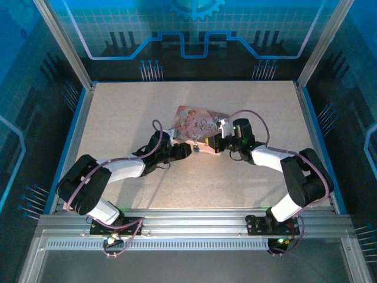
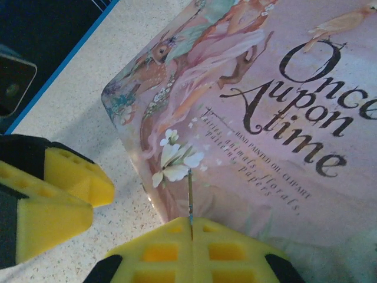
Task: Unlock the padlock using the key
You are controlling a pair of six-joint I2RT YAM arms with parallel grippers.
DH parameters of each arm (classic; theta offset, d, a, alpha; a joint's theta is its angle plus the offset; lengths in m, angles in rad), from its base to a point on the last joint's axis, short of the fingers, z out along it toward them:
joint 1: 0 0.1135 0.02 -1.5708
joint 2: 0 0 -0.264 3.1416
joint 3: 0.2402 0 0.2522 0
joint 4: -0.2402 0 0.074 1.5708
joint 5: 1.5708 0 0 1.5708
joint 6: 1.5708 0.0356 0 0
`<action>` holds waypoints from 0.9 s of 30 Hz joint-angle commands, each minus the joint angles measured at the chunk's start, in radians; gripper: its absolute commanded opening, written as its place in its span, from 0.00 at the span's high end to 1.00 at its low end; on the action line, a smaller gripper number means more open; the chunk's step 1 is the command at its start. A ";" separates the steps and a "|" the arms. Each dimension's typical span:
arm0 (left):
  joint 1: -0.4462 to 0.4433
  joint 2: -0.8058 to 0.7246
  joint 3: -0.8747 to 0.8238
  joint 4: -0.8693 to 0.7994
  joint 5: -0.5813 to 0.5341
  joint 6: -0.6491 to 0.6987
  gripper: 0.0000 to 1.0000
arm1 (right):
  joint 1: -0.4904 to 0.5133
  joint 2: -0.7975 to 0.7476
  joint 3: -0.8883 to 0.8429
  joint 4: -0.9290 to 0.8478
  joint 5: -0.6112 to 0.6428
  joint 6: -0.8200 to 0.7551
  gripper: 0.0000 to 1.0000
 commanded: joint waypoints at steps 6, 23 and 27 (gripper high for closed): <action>0.005 -0.015 -0.017 -0.018 -0.035 0.102 0.49 | 0.000 0.059 -0.019 -0.072 -0.021 0.054 1.00; 0.000 0.102 -0.021 0.132 -0.024 0.213 0.40 | 0.069 0.118 -0.020 -0.038 -0.027 0.125 1.00; -0.006 0.134 -0.013 0.164 -0.034 0.218 0.40 | 0.069 0.114 -0.016 -0.035 -0.027 0.125 1.00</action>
